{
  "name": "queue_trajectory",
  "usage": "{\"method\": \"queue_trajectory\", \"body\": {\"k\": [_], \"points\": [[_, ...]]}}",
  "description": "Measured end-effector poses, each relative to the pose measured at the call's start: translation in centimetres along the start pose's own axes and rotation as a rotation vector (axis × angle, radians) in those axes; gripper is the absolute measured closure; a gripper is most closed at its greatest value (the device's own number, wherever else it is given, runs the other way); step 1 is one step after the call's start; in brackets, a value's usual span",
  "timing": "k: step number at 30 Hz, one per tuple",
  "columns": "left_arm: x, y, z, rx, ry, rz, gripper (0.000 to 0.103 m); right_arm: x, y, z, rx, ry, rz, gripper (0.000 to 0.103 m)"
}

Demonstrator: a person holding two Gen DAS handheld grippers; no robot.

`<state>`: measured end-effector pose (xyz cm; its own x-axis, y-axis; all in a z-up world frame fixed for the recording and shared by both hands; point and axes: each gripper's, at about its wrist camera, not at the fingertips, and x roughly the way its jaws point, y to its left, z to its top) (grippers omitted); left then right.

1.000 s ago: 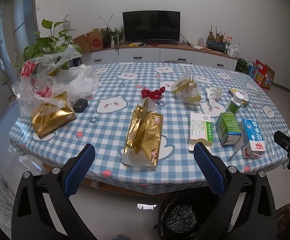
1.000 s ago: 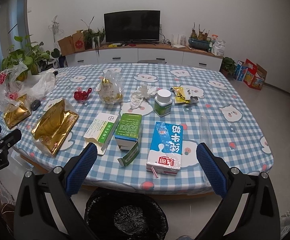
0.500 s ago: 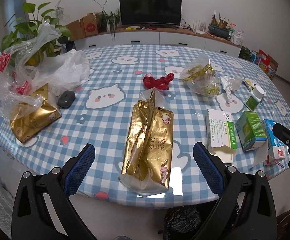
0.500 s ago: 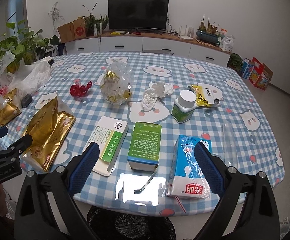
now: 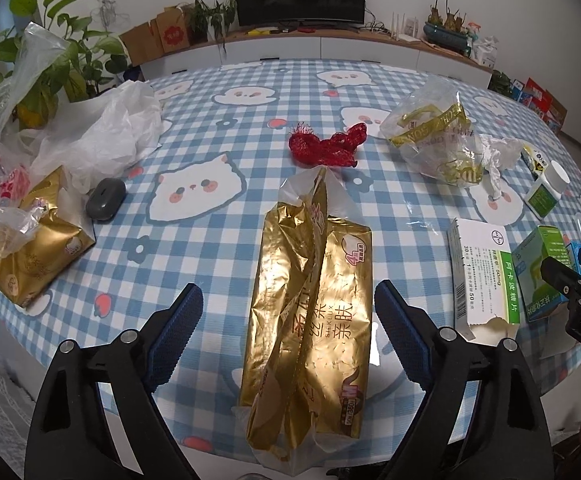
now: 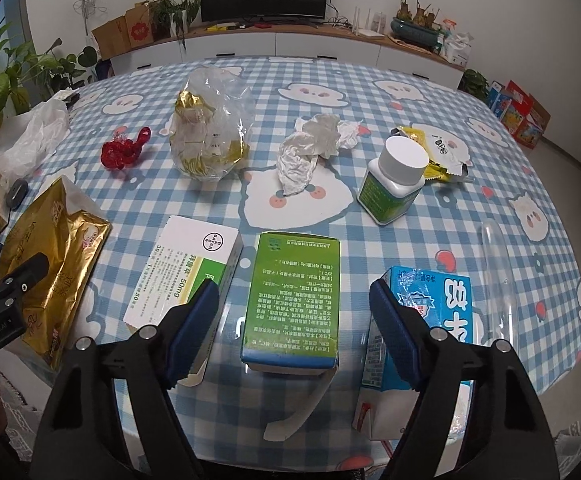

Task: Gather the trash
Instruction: 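Reach the left tool to the gold foil bag while the right tool reaches the green box, then close the left tool on the gold foil bag while the right tool grips the green box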

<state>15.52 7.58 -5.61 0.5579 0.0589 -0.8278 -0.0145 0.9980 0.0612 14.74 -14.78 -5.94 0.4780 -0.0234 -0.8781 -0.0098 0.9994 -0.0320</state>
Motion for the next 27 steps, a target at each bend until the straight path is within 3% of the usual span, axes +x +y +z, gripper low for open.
{"method": "queue_trajectory", "body": {"k": [4, 13, 27], "points": [[0.8, -0.3, -0.1, 0.011, 0.025, -0.003, 0.031, 0.8, 0.2, -0.1, 0.002, 0.024, 0.004, 0.042], [1.7, -0.4, -0.5, 0.014, 0.059, -0.027, 0.052, 1.4, 0.6, -0.1, -0.011, 0.045, -0.013, 0.055], [3.0, -0.5, -1.0, -0.001, 0.117, -0.047, 0.085, 1.9, 0.6, -0.3, -0.008, 0.053, -0.025, 0.058]]}}
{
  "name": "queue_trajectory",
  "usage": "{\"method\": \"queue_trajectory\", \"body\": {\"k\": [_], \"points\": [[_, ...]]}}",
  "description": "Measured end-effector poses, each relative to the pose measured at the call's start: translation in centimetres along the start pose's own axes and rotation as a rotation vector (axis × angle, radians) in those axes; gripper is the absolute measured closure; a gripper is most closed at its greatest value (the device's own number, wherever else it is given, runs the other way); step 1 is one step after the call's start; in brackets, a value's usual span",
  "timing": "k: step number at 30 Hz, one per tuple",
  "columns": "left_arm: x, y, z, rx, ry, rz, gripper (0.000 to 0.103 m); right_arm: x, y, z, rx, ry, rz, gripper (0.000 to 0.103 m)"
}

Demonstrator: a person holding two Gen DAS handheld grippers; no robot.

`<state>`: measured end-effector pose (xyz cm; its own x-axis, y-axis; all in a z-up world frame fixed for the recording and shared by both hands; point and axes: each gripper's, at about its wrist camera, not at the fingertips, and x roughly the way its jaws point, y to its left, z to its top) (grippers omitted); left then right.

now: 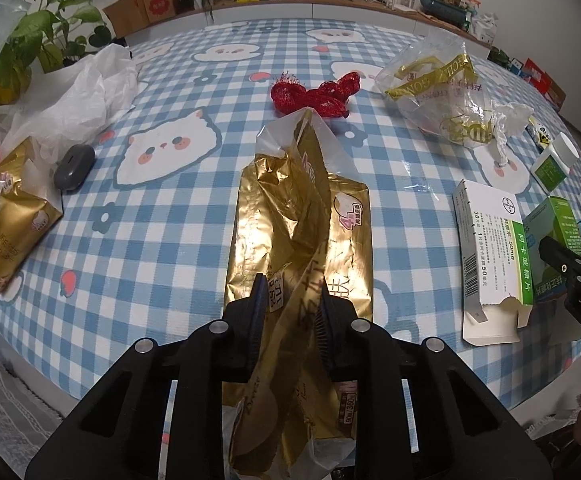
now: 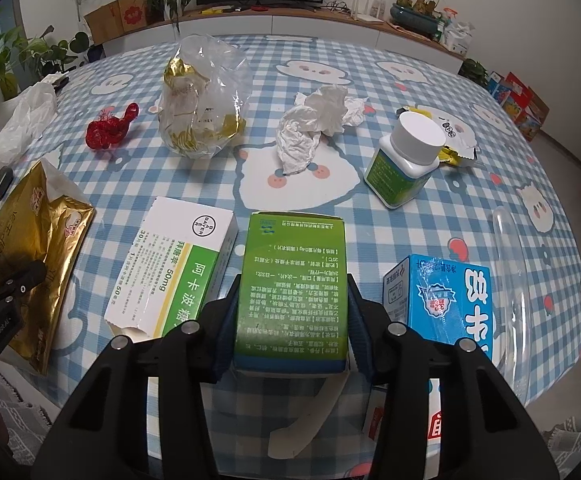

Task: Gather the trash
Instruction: 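Close the left tool on the gold foil bag while the right tool grips the green box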

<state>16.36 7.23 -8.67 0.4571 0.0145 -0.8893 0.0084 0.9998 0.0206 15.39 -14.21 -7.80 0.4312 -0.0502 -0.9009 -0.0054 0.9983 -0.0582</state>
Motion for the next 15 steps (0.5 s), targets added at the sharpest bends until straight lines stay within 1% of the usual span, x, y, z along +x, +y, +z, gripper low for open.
{"method": "queue_trajectory", "body": {"k": [6, 15], "points": [[-0.09, 0.34, -0.03, -0.006, -0.009, -0.011, 0.097, -0.21, -0.13, -0.23, 0.01, -0.003, 0.007, 0.058], [-0.86, 0.37, -0.04, -0.008, -0.03, -0.029, 0.102, -0.8, -0.29, -0.61, 0.017, -0.005, 0.011, 0.058]]}}
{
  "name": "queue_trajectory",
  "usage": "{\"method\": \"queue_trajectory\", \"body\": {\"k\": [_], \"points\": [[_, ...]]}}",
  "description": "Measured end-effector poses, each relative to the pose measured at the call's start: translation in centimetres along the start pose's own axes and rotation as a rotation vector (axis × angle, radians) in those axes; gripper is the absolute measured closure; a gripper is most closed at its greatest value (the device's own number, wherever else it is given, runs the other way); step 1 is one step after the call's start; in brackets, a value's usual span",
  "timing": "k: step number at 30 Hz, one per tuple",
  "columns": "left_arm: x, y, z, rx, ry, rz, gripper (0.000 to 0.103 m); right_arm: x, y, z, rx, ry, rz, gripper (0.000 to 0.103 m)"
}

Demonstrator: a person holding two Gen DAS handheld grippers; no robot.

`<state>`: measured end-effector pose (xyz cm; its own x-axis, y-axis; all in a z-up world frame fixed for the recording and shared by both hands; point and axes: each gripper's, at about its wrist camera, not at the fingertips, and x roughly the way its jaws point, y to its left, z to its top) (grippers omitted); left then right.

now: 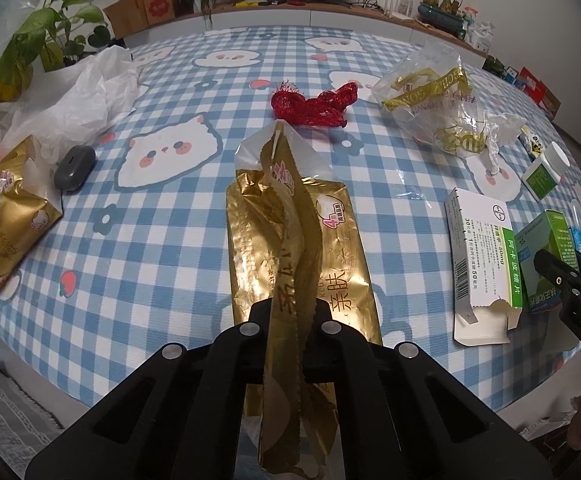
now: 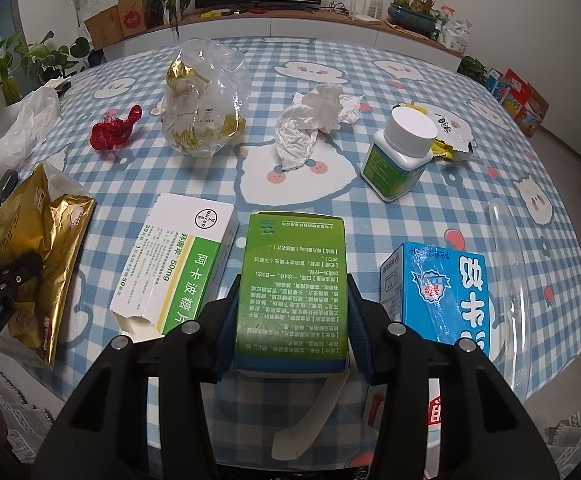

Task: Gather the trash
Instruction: 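Close the left tool on the gold foil bag while the right tool grips the green box, then carry the gold bag and green box with both tools over the black bin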

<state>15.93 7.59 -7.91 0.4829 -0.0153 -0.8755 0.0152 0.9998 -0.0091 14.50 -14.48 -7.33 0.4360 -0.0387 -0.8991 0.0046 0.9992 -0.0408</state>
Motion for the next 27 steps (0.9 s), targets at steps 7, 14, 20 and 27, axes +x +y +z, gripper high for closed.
{"method": "queue_trajectory", "body": {"k": [7, 14, 20, 27], "points": [[-1.0, -0.2, -0.1, 0.012, -0.03, -0.005, 0.102, -0.8, -0.1, -0.2, 0.003, -0.008, 0.004, 0.059], [-2.7, -0.4, -0.8, 0.02, -0.067, -0.006, 0.102, -2.4, -0.3, -0.5, 0.005, -0.02, 0.005, 0.059], [-4.9, -0.5, -1.9, 0.014, -0.103, -0.014, 0.102, -4.3, -0.3, -1.0, 0.007, -0.041, 0.014, 0.059], [-7.4, -0.9, -3.8, 0.01, -0.13, -0.021, 0.102, -7.0, -0.5, -2.4, 0.014, -0.062, 0.029, 0.059]]}}
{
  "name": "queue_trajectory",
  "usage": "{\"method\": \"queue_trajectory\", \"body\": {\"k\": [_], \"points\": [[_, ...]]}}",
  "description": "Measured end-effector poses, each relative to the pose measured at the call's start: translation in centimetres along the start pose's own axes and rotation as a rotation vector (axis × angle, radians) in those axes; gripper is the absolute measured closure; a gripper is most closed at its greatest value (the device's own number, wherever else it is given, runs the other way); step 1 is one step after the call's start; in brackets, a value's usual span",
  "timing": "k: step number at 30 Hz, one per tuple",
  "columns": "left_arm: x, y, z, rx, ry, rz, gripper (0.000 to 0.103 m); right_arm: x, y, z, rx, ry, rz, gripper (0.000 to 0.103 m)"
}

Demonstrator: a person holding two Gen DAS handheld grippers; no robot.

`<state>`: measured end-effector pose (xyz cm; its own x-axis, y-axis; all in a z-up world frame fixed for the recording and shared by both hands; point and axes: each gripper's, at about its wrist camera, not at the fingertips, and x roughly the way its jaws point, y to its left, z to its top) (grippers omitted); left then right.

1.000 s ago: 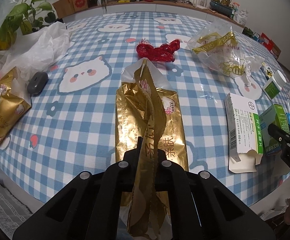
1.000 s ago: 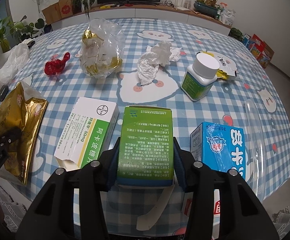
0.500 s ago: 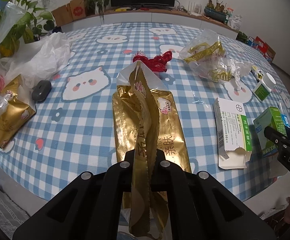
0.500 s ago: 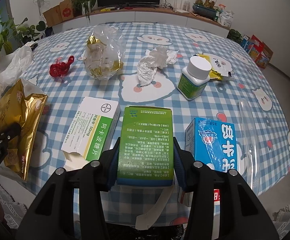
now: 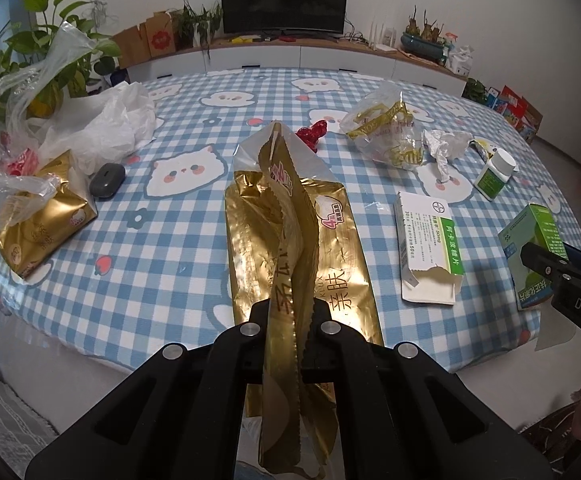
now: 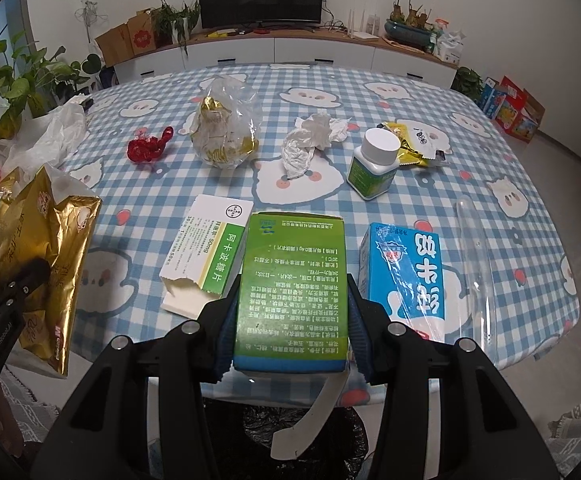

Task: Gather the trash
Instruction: 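Carry the gold bag and green box with both tools over the black bin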

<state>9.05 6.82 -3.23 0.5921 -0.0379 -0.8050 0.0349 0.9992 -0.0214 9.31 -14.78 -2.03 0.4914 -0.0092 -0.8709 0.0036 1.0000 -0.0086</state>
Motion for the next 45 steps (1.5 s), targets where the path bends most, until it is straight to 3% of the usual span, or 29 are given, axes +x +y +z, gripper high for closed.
{"method": "queue_trajectory", "body": {"k": [12, 22, 34, 45], "points": [[-5.6, -0.4, -3.9, -0.019, -0.047, -0.015, 0.102, -5.3, 0.3, -4.7, -0.014, -0.044, 0.031, 0.059], [-7.8, -0.7, -8.1, -0.03, -0.043, -0.012, 0.102, -7.3, 0.5, -7.7, -0.036, -0.044, 0.038, 0.059], [-8.7, -1.2, -12.2, -0.039, -0.013, 0.008, 0.102, -6.9, 0.9, -11.1, -0.047, -0.007, 0.045, 0.059], [-7.3, -1.3, -15.5, -0.051, 0.065, 0.016, 0.102, -4.4, 1.4, -14.0, -0.061, 0.055, 0.039, 0.059]]}}
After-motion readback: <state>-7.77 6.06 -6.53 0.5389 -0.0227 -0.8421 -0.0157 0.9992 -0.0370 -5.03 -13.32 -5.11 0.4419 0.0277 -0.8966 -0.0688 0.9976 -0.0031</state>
